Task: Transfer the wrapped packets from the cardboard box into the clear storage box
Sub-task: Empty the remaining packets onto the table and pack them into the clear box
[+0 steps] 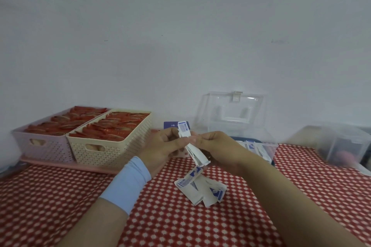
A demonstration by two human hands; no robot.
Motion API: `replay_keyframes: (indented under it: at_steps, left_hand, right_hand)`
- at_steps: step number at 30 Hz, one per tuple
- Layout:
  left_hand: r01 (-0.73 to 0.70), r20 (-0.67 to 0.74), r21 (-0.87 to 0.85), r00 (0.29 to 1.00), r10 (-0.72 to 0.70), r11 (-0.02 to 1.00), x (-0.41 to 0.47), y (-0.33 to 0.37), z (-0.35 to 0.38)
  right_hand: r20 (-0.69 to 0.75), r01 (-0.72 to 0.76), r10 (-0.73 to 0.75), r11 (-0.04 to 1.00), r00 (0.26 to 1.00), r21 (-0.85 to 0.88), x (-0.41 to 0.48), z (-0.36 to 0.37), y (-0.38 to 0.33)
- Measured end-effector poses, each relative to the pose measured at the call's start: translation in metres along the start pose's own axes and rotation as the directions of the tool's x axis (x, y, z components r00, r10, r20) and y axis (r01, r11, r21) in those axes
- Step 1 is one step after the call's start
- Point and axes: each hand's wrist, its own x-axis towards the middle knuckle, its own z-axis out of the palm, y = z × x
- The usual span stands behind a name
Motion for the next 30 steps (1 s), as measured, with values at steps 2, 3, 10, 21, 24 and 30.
replay_keyframes:
  at_steps: [2, 3, 10, 21, 24, 30]
  left_hand:
    - [-0.001, -0.035, -0.031, 0.999, 0.000, 1.000, 0.000, 0.000, 0.004]
    - [-0.011, -0.052, -0.049, 0.999, 0.008, 0.999, 0.000, 0.000, 0.005]
    - [-0.031, -0.029, -0.141, 0.999, 0.028, 0.990, 0.000, -0.003, 0.005]
    - [0.117, 0.038, -0.264, 0.993, -0.111, 0.957, -0.005, -0.003, 0.010]
    - [0.142, 0.144, -0.261, 0.984, -0.107, 0.955, -0.010, -0.005, 0.012]
    - [0.171, 0.192, -0.264, 0.974, -0.122, 0.949, -0.013, -0.008, 0.015]
  right_hand:
    - [0.077, -0.072, 0.067, 0.995, 0.995, 0.061, 0.000, -0.001, -0.001]
    - [0.118, -0.110, 0.100, 0.990, 0.988, 0.086, -0.001, -0.002, -0.001]
    - [0.142, -0.188, 0.159, 0.956, 0.977, 0.224, 0.005, -0.009, 0.009]
    - [-0.024, 0.237, -0.374, 0.635, 0.927, -0.735, -0.007, -0.003, -0.013]
    - [0.136, 0.271, -0.316, 0.435, 0.939, -0.859, -0.007, 0.000, -0.011]
    - [0.172, 0.362, -0.401, 0.466, 0.900, -0.807, -0.003, 0.000, -0.007]
